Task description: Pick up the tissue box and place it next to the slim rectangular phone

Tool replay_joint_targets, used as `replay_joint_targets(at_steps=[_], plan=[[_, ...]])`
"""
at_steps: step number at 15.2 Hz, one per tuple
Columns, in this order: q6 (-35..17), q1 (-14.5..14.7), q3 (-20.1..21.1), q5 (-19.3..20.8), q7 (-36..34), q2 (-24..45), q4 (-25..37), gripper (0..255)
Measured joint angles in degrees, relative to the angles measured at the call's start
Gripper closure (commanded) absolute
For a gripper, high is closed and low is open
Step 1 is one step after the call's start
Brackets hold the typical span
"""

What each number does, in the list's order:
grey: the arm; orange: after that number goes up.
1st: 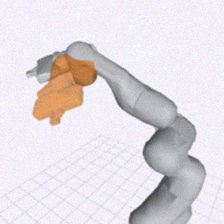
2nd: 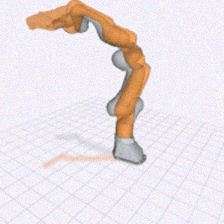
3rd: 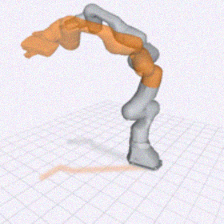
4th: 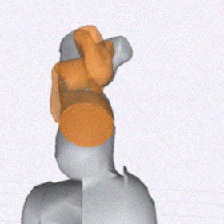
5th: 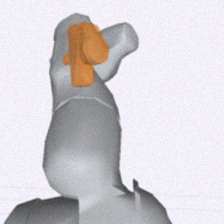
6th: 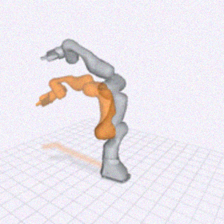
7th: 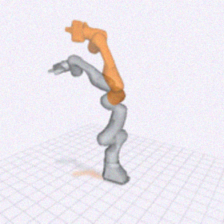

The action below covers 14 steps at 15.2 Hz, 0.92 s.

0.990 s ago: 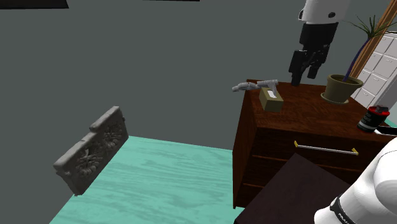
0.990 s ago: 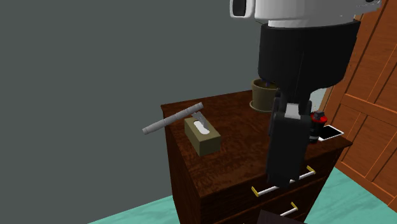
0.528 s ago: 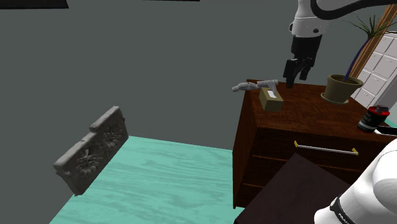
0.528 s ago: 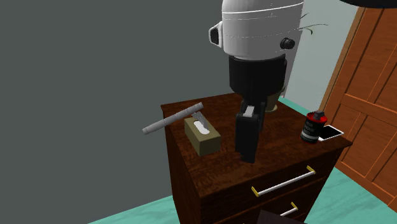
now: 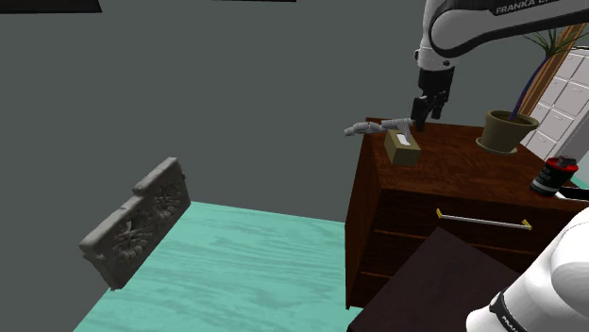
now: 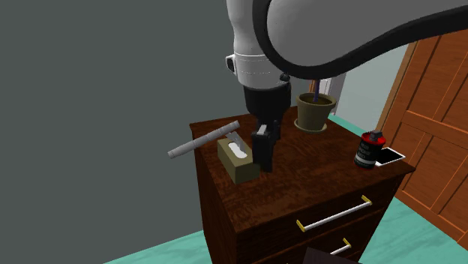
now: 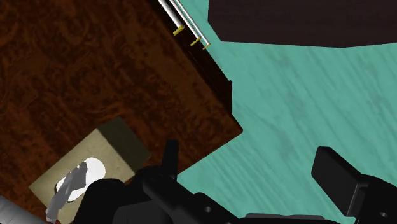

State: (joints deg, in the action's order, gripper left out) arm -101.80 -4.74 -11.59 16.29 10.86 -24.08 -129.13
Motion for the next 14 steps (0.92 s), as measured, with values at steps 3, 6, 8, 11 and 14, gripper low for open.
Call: replay_joint_targets(at_steps=[3, 6, 8, 11, 14], plan=[[-4.3, -0.7, -2.2, 1.7, 3.1, 5.4, 1.9, 0], [-7.7, -1.2, -3.9, 2.6, 5.7, 10.9, 4.9, 0], [-10.0, -1.5, -4.7, 3.0, 7.0, 14.5, 6.7, 0], [-12.9, -2.3, -6.1, 3.1, 10.1, 20.9, 11.1, 0], [-15.6, -3.3, -7.3, 3.0, 13.0, 26.6, 15.1, 0]])
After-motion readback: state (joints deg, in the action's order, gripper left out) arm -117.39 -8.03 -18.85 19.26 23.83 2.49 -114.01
